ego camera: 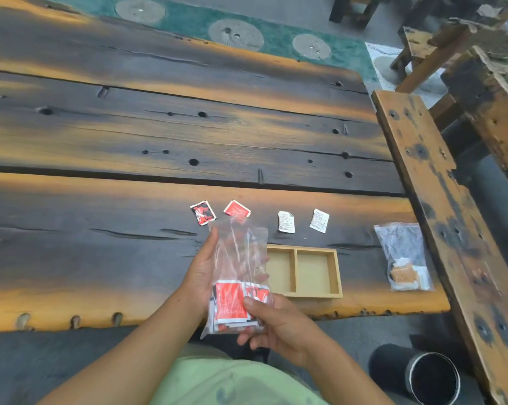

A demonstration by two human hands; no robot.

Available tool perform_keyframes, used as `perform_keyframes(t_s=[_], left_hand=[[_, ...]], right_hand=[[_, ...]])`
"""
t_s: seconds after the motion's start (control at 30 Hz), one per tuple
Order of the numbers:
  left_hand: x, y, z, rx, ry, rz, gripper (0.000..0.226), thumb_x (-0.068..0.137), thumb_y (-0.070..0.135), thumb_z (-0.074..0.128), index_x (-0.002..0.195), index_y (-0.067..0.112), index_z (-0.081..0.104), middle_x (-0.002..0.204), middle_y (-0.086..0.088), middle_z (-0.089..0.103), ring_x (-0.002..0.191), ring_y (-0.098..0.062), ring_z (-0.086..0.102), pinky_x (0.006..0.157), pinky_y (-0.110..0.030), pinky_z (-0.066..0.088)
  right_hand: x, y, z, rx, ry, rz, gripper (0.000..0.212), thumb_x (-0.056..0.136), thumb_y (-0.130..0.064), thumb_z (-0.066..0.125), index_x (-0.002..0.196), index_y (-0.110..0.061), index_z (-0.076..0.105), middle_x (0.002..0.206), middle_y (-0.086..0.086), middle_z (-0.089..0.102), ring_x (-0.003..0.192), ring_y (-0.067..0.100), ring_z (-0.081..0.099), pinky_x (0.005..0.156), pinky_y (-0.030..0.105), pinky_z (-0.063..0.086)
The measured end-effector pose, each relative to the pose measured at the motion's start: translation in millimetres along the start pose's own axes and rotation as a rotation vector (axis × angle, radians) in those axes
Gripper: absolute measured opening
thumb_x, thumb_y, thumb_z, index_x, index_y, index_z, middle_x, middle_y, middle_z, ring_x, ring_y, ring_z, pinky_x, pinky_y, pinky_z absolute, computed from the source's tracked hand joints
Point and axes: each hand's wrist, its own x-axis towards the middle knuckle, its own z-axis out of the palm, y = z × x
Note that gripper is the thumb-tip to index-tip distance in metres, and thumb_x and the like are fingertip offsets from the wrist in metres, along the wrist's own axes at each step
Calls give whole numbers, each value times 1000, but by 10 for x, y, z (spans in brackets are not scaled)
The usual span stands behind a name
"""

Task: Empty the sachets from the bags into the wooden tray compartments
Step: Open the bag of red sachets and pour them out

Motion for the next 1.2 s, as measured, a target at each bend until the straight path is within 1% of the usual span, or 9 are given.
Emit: perform_keyframes(t_s=[0.13, 0.27, 0.43, 0.57, 0.67, 0.8, 1.03, 1.13, 1.2], left_hand=[[1, -149, -149, -22, -22, -96, 92, 84, 79, 39, 135, 4, 56, 124, -30, 61, 99, -42, 67, 86, -48, 54], [13, -243, -260, -74, 46, -6, 83, 89, 69, 38, 138, 2, 53, 132, -28, 58, 105, -39, 67, 88, -49, 55], [-18, -270, -357, -74, 73, -57, 73, 92, 64, 39, 117, 3, 71, 121, -24, 64, 100, -36, 68, 93, -46, 48], [-33, -279, -440, -78, 99, -54, 74, 88, 64, 49, 128, 2, 62, 134, -27, 55, 109, -40, 62, 94, -47, 51], [-64, -301, -443, -79, 101, -103, 88, 79, 66, 64, 137, 1, 53, 140, -24, 46, 117, -40, 54, 108, -50, 38], [-47, -319, -425, -135, 142, -109, 94, 80, 66, 63, 146, 3, 44, 155, -21, 36, 139, -39, 39, 119, -54, 25], [-102, -349, -403, -143, 259, -86, 83, 85, 64, 58, 133, -4, 57, 140, -28, 53, 129, -42, 52, 112, -54, 37], [-121, -352, -375, -162, 249, -64, 74, 89, 64, 52, 117, -4, 67, 114, -27, 66, 99, -40, 66, 96, -50, 48], [-133, -353, -323, -172, 234, -43, 71, 90, 64, 50, 122, 1, 61, 106, -22, 65, 93, -36, 64, 89, -47, 50]], right_hand=[[8, 18, -11, 60, -6, 35, 32, 92, -36, 66, 108, -8, 65, 90, 18, 69, 60, 21, 65, 52, 24, 53], [18, 38, 2, 32, 24, 99, 37, 96, -42, 58, 104, -6, 66, 82, 19, 69, 54, 21, 63, 50, 25, 52], [47, 105, 68, 53, 46, 147, 37, 97, -39, 57, 98, -4, 68, 80, 20, 69, 54, 22, 65, 51, 26, 54], [49, 93, 89, 73, 40, 168, 38, 98, -39, 56, 102, -3, 68, 81, 22, 70, 55, 24, 67, 50, 27, 55], [33, 73, 85, 112, 52, 187, 40, 99, -39, 54, 101, -2, 69, 80, 23, 71, 56, 24, 68, 50, 28, 56], [23, 43, 81, 139, 52, 197, 46, 99, -43, 51, 101, -1, 69, 80, 23, 71, 57, 24, 70, 51, 27, 57], [4, 26, 114, 175, 49, 211, 54, 100, -47, 47, 106, 2, 67, 79, 24, 70, 56, 24, 70, 50, 27, 57], [-22, 0, 129, 184, 51, 218, 52, 101, -46, 45, 106, 2, 65, 77, 23, 70, 56, 24, 69, 50, 26, 57], [-41, -19, 130, 200, 49, 229, 53, 101, -46, 44, 106, 3, 65, 76, 23, 70, 55, 23, 69, 49, 26, 57]])
